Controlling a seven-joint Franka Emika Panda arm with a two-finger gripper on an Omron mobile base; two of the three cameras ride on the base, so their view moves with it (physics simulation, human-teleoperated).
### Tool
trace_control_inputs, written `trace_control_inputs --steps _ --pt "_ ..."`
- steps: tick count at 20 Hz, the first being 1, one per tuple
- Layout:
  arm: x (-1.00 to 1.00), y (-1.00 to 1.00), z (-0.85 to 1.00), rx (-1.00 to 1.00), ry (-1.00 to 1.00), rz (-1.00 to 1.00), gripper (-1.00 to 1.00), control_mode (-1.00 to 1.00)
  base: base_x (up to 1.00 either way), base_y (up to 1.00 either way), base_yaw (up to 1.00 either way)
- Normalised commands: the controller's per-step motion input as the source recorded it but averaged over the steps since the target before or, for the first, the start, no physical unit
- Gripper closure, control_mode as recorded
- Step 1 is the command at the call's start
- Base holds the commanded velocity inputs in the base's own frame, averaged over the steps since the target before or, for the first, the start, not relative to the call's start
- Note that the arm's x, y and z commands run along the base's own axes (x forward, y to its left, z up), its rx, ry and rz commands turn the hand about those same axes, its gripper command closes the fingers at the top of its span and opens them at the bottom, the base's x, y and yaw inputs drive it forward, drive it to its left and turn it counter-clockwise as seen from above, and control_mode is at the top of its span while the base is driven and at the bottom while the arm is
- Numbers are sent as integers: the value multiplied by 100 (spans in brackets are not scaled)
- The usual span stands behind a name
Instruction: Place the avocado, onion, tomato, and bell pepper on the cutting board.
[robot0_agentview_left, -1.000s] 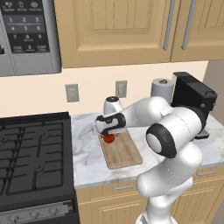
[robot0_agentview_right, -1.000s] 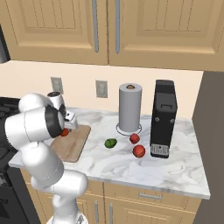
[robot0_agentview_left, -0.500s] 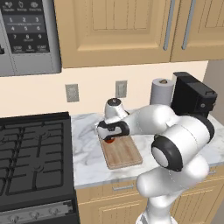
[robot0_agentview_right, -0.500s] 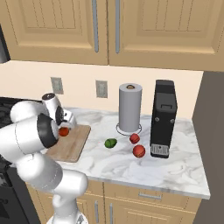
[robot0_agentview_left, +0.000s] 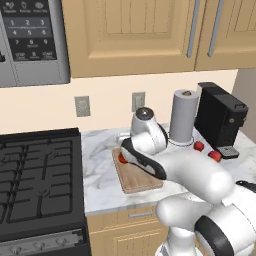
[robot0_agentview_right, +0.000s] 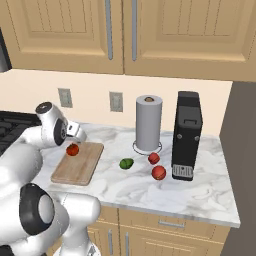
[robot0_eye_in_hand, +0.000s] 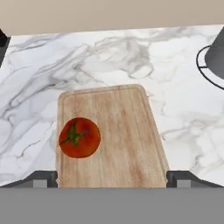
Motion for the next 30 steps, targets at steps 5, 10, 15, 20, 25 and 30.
trace_control_inputs --steps 5,10,15,20,25,30 --pt "-71 -63 63 0 -7 -16 -100 -100 0 0 0" --pt "-69 -75 58 0 -4 -19 -100 -100 0 0 0" --pt "-19 -68 41 1 1 -19 -100 -100 0 0 0" --pt "0 -63 24 4 8 -12 -100 -100 0 0 0" --pt "6 -57 17 14 20 -2 -100 -100 0 0 0" --pt "15 -28 -1 15 27 0 -100 -100 0 0 0"
